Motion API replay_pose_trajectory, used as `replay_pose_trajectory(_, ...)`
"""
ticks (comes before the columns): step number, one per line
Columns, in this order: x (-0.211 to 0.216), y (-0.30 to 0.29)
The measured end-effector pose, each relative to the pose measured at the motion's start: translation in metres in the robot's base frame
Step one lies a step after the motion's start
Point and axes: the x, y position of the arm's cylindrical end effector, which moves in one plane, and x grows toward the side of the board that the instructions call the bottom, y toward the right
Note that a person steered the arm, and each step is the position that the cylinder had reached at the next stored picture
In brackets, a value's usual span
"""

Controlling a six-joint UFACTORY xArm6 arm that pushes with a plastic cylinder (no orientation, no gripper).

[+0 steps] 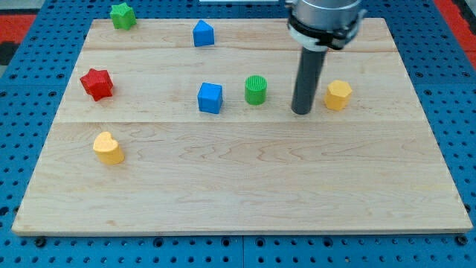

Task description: Move blue cube to the bottom right

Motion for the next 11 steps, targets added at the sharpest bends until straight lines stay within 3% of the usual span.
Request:
replay_pose_trajectory(2,-0.084,0.018)
replay_pose_trajectory(3,-0.098,-0.066)
replay_pose_trajectory(4,-0.061,-0.097)
replay_pose_trajectory(6,-0.027,-0.163)
replay_pose_trajectory(8,0.035,-0.135)
replay_pose_trajectory(9,0.049,-0.167)
replay_pose_trajectory(10,0.074,-0.142)
replay_pose_trajectory(11,0.08,-0.077)
